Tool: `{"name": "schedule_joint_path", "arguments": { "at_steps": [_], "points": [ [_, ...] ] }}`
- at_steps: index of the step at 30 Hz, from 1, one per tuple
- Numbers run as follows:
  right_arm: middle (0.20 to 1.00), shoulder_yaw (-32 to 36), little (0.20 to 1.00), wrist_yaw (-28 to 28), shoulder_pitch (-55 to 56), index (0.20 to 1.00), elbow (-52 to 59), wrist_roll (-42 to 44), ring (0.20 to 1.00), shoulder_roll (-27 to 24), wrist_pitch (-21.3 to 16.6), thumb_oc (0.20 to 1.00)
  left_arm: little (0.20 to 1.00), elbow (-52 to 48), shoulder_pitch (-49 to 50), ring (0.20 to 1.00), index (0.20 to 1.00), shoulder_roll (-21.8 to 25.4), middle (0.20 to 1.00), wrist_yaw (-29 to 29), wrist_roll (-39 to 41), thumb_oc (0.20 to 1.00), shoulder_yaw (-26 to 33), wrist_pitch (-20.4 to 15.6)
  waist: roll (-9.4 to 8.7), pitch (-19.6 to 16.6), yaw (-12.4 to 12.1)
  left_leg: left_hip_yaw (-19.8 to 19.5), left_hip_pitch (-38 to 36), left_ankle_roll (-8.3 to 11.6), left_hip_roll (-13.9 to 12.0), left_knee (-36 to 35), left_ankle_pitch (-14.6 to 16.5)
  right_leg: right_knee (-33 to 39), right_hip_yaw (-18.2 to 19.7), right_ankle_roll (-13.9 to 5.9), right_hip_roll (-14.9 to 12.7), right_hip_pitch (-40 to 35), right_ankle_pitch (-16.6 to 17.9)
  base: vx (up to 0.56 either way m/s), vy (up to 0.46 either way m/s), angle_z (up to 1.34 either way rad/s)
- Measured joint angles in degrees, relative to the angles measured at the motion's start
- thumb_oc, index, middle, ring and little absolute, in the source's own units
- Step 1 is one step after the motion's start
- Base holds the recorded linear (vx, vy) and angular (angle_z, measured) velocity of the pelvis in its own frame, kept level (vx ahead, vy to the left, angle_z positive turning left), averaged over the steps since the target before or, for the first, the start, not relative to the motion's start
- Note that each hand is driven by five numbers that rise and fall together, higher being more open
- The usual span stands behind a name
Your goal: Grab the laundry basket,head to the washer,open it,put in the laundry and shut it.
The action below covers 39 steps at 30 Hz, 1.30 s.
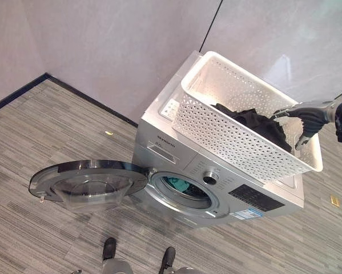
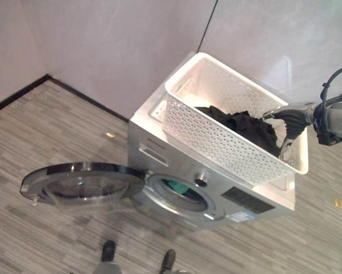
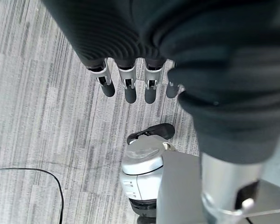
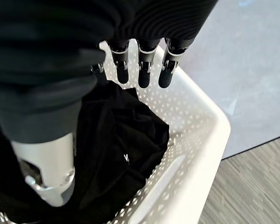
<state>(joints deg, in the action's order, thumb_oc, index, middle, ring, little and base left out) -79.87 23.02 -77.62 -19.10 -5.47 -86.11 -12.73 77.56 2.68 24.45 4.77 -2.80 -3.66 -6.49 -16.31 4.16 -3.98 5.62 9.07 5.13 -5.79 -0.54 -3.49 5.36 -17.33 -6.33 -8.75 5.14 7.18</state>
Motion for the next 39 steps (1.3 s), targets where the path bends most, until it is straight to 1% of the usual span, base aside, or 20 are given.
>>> {"name": "schedule_joint_path", "arguments": {
  "at_steps": [1,2,3,5,6,8,12,14,15,16,17,20,22,23,25,28,31,36,38,39],
  "points": [
    [1.000,0.0,1.000,-0.1,0.4,1.000,0.0,-0.2,1.000,0.0,0.0,1.000,1.000,0.0,0.1,1.000,1.000,-0.1,1.000,0.0,0.0,1.000,0.0,0.0,0.11,-0.2,0.0,0.0,0.0,0.00,0.0,0.0,0.0,0.0,0.0,0.00,0.0,0.0,0.0,0.00,0.000,0.00],
    [1.000,1.9,1.000,-0.3,2.3,1.000,-0.1,-1.2,1.000,0.2,0.0,1.000,1.000,-0.1,0.5,1.000,1.000,-0.2,1.000,0.0,0.0,1.000,0.0,0.0,0.54,-0.2,-0.1,-0.1,0.0,0.00,0.0,0.0,0.0,0.0,0.0,0.00,-0.1,-0.1,0.0,0.00,0.000,0.00],
    [1.000,4.5,1.000,-0.7,4.8,1.000,-0.3,-2.1,1.000,0.5,0.0,1.000,1.000,-0.2,0.7,1.000,1.000,-0.3,1.000,0.0,0.0,1.000,0.0,0.0,0.40,-0.5,-0.1,-0.1,0.0,0.01,0.0,0.1,0.0,0.0,-0.1,0.00,0.0,-0.1,0.0,0.00,0.000,0.00],
    [1.000,7.2,1.000,-1.4,9.3,1.000,0.0,-3.8,1.000,1.2,0.0,1.000,1.000,-0.1,1.2,1.000,1.000,-0.4,1.000,0.0,0.0,1.000,-0.1,0.0,1.03,-0.7,-0.3,-0.2,0.1,0.10,0.0,0.0,0.0,0.0,-0.2,0.03,0.0,-0.1,0.0,-0.01,-0.016,0.01],
    [1.000,8.7,1.000,-1.6,11.7,1.000,0.0,-4.6,1.000,1.7,0.0,1.000,1.000,-0.2,1.4,1.000,1.000,-0.5,1.000,0.0,0.0,1.000,-0.1,-0.1,0.82,-1.0,-0.4,-0.2,0.1,0.10,0.0,0.1,0.0,0.0,-0.2,0.09,0.0,-0.1,-0.1,0.00,0.000,0.00],
    [1.000,9.6,1.000,-1.8,15.1,1.000,1.1,-6.8,1.000,3.1,-0.1,1.000,1.000,-0.2,1.4,1.000,1.000,-0.7,1.000,0.0,0.0,1.000,-0.1,0.0,1.31,-1.0,-0.5,-0.4,0.9,0.38,-0.1,0.2,-0.2,0.0,-0.2,-0.04,0.1,0.6,-0.3,0.00,0.000,0.00],
    [1.000,10.4,1.000,-2.7,17.9,1.000,3.2,-10.8,1.000,3.2,-0.2,1.000,1.000,-0.5,1.5,1.000,1.000,-1.1,1.000,0.0,0.0,1.000,-0.2,0.0,1.89,-0.8,-1.0,-1.0,2.2,0.74,-0.3,0.3,-0.5,0.0,-0.5,-0.01,0.3,1.5,-0.3,-0.01,-0.012,0.05],
    [1.000,15.3,1.000,-3.0,20.9,1.000,3.2,-11.3,1.000,3.2,-0.1,1.000,1.000,-0.6,1.5,1.000,1.000,-1.1,1.000,-0.1,0.0,1.000,-0.2,-0.1,1.88,-0.8,-1.1,-1.5,2.8,0.84,-0.3,0.3,-0.6,0.0,-0.6,0.08,0.4,2.0,-0.2,0.00,-0.003,0.08],
    [1.000,19.7,1.000,-3.5,24.3,1.000,3.4,-12.5,1.000,3.3,0.0,1.000,1.000,-0.6,1.4,1.000,1.000,-1.1,1.000,-0.1,0.0,1.000,-0.5,0.0,1.97,-0.7,-1.2,-1.8,3.1,0.78,-0.3,0.3,-0.7,0.0,-0.7,0.23,0.5,2.1,-0.1,0.00,-0.003,0.08],
    [1.000,20.8,1.000,-3.8,25.3,1.000,3.4,-13.2,1.000,3.4,0.0,1.000,1.000,-0.7,1.4,1.000,1.000,-1.1,1.000,-0.1,0.0,1.000,-0.5,0.0,1.95,-0.7,-1.3,-1.8,3.1,0.78,-0.3,0.2,-0.7,0.0,-0.8,0.27,0.5,2.1,-0.1,-0.01,-0.001,0.06],
    [1.000,25.9,1.000,-4.5,30.0,1.000,3.7,-15.0,1.000,4.0,0.1,1.000,1.000,-1.1,1.4,1.000,1.000,-1.1,1.000,-0.2,0.0,1.000,-1.1,0.0,2.14,-0.5,-1.5,-1.9,3.2,0.77,-0.3,0.2,-0.7,0.0,-0.8,0.26,0.5,2.1,-0.1,-0.01,0.000,0.03],
    [1.000,32.1,1.000,-6.8,35.1,1.000,4.3,-18.5,1.000,5.3,0.3,1.000,1.000,-2.5,1.2,1.000,1.000,-1.3,1.000,-1.0,0.0,1.000,-1.8,0.0,2.67,0.4,-1.5,-2.0,3.3,0.78,-0.3,0.1,-0.7,0.0,-0.9,0.22,0.5,2.3,-0.1,0.00,0.000,0.00],
    [0.200,35.9,0.200,-7.9,37.7,0.200,4.6,-20.5,0.200,5.9,0.5,0.200,1.000,-3.2,0.6,1.000,1.000,-1.5,1.000,-1.4,0.0,1.000,-1.9,0.0,3.23,1.4,-1.5,-2.1,3.6,0.82,-0.3,0.0,-0.7,0.0,-1.2,0.25,0.6,2.5,-0.2,0.00,0.001,0.02],
    [0.200,36.7,0.200,-8.1,38.1,0.200,4.6,-20.7,0.200,6.1,0.6,0.200,1.000,-3.2,0.6,1.000,1.000,-1.6,1.000,-1.4,0.0,1.000,-1.9,0.0,3.25,1.5,-1.4,-2.2,3.8,0.82,-0.3,0.1,-0.7,0.0,-1.4,0.25,0.6,2.6,-0.2,-0.01,0.005,0.05],
    [0.200,40.7,0.200,-8.5,39.8,0.200,4.8,-21.2,0.200,6.7,1.5,0.200,1.000,-4.0,-0.4,1.000,1.000,-1.8,1.000,-1.9,0.0,1.000,-2.2,0.1,3.71,2.6,-1.4,-2.6,4.3,0.77,-0.3,0.1,-1.0,-0.1,-2.0,0.31,0.6,2.8,-0.2,0.00,0.003,0.10],
    [0.200,43.1,0.200,-9.1,40.5,0.200,4.8,-21.3,0.200,7.2,1.8,0.200,1.000,-4.6,-0.7,1.000,1.000,-1.9,1.000,-2.2,0.0,1.000,-2.2,0.1,3.90,3.2,-1.6,-3.2,4.5,0.60,-0.2,0.0,-1.1,-0.1,-2.2,0.33,0.7,2.8,-0.2,-0.01,0.006,0.09],
    [0.200,43.3,0.200,-9.1,40.4,0.200,4.8,-21.3,0.200,7.5,2.0,0.200,1.000,-4.6,-1.0,1.000,1.000,-2.0,1.000,-2.2,0.0,1.000,-2.2,0.1,4.00,3.8,-1.8,-3.2,4.5,0.55,0.0,-0.2,-1.2,-0.4,-2.2,0.35,0.7,2.8,-0.1,0.00,0.000,0.02],
    [0.200,45.0,0.200,-9.7,40.2,0.200,2.8,-21.2,0.200,10.2,3.0,0.200,1.000,-4.4,-1.5,1.000,1.000,-2.2,1.000,-2.2,0.0,1.000,-2.2,0.5,4.32,4.0,-1.8,-3.1,4.0,0.45,0.3,-0.7,-1.2,-0.5,-2.2,0.36,0.6,2.6,-0.1,0.00,0.000,0.00],
    [0.200,46.7,0.200,-10.8,39.7,0.200,-2.1,-20.4,0.200,13.2,3.1,0.200,1.000,-4.3,-1.7,1.000,1.000,-2.3,1.000,-2.1,0.0,1.000,-2.1,0.5,4.64,4.3,-1.9,-3.2,2.8,0.42,0.3,-0.9,-1.2,-0.4,-2.3,0.37,0.6,1.5,-0.1,0.04,-0.007,0.03],
    [0.200,46.8,0.200,-11.6,39.5,0.200,-3.5,-19.9,0.200,13.7,3.6,0.200,1.000,-4.5,-1.8,1.000,1.000,-2.4,1.000,-2.1,0.0,1.000,-2.1,0.5,5.02,4.6,-2.0,-3.3,2.0,0.38,0.2,-1.2,-1.1,-0.4,-2.3,0.26,0.5,0.7,-0.4,0.05,-0.016,0.03]
  ]
}}
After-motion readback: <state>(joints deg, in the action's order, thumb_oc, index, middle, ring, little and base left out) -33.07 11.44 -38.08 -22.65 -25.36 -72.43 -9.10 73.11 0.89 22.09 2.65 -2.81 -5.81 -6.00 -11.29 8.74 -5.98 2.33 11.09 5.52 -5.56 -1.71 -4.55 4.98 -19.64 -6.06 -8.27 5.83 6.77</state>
